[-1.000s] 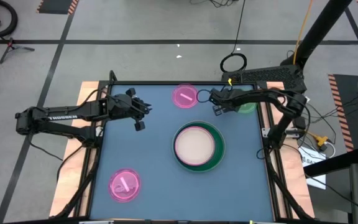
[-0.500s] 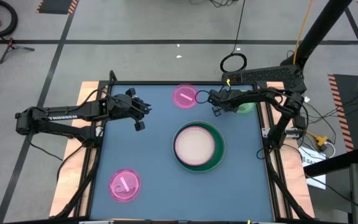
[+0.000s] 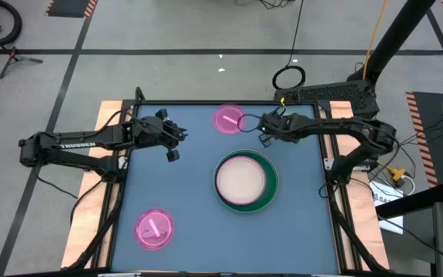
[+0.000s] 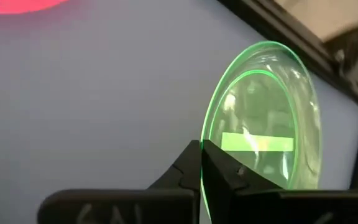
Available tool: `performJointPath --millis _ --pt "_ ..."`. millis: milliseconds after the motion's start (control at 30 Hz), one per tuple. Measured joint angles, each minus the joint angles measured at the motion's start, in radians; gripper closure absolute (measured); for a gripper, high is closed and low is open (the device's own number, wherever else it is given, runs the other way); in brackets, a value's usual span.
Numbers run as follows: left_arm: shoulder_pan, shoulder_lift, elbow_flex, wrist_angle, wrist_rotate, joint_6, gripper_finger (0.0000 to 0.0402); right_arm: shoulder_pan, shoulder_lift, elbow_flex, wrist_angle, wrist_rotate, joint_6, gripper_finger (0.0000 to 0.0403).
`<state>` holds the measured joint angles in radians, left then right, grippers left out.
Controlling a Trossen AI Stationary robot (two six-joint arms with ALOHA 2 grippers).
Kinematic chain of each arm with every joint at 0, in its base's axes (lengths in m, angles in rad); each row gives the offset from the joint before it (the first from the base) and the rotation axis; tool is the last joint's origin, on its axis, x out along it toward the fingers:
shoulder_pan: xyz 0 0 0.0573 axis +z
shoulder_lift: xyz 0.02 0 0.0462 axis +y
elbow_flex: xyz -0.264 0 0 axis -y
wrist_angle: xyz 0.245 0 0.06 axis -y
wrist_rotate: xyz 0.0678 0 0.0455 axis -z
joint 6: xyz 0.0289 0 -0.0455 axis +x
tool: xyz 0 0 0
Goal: Stack plastic plates
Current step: Stack the top light green plate on top of the white plate
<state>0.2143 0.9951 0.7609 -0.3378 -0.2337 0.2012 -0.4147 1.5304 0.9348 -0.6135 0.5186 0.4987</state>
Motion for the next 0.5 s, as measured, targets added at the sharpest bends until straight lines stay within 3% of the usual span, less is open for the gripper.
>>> performJointPath --millis 233,400,500 --pt "0.0 0.0 0.0 0.003 0.0 -0.002 0.0321 0.173 -0.154 0.0 0.078 -0.009 -0.052 0.0402" --pt "0.0 0.0 0.0 0.01 0.0 -0.002 0.0321 0.31 -0.223 0.001 0.249 -0.117 -0.187 0.0402" --pt "0.0 0.0 0.0 0.016 0.0 -0.002 0.0321 0.391 -0.234 0.001 0.336 -0.27 -0.351 0.0402"
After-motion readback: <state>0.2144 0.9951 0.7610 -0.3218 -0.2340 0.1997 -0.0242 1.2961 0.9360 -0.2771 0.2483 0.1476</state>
